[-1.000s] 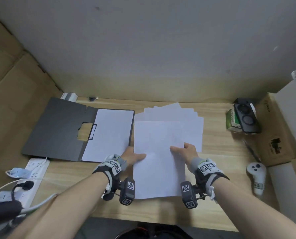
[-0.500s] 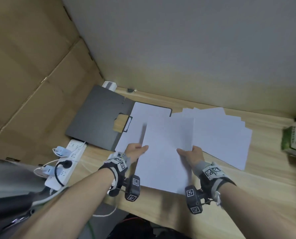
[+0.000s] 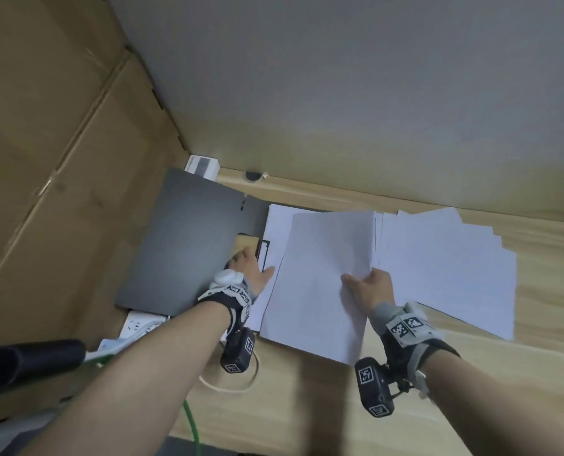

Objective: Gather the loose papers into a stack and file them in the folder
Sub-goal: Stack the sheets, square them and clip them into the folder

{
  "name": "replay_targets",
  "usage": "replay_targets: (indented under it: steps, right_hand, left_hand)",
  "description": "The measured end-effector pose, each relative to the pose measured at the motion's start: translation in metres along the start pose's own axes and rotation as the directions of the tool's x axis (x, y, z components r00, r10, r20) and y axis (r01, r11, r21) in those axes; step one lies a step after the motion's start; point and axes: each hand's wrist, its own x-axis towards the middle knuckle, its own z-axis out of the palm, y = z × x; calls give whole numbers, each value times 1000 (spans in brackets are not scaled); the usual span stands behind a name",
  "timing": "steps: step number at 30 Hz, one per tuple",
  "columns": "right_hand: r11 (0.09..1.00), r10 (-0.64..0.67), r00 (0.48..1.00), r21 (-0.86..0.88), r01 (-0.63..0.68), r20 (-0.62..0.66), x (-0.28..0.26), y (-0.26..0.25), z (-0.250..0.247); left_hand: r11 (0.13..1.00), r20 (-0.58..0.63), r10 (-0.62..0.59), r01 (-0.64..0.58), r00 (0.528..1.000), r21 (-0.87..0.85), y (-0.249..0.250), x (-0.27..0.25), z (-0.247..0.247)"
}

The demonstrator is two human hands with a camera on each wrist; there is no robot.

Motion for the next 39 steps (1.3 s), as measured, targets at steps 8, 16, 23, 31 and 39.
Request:
replay_targets:
  steps: [8,16,23,31,39]
  right_hand:
    - [1000,-16,999,-13,17,38,-5,-23,22]
    - [1000,15,1000,-16,-15,3,-4,-33,33]
    - [998,20,1000,-64,-21,-20,2,-28,43]
    - [995,27,1000,-93,-28,-10,10,-14,45]
    - [994,26,999,-107,-24,18,18,-13,52]
  left_hand:
    - [966,54,88,-98,995,237,11,18,0]
    - [969,123,92,-117,988,219,12,27,-4]
    - [960,108,120,-143,987,240,15,25,-7]
    - [961,74,139,-153,987,232,13,24,-3]
    - [970,1,73,-71,997,233,16,24,-5]
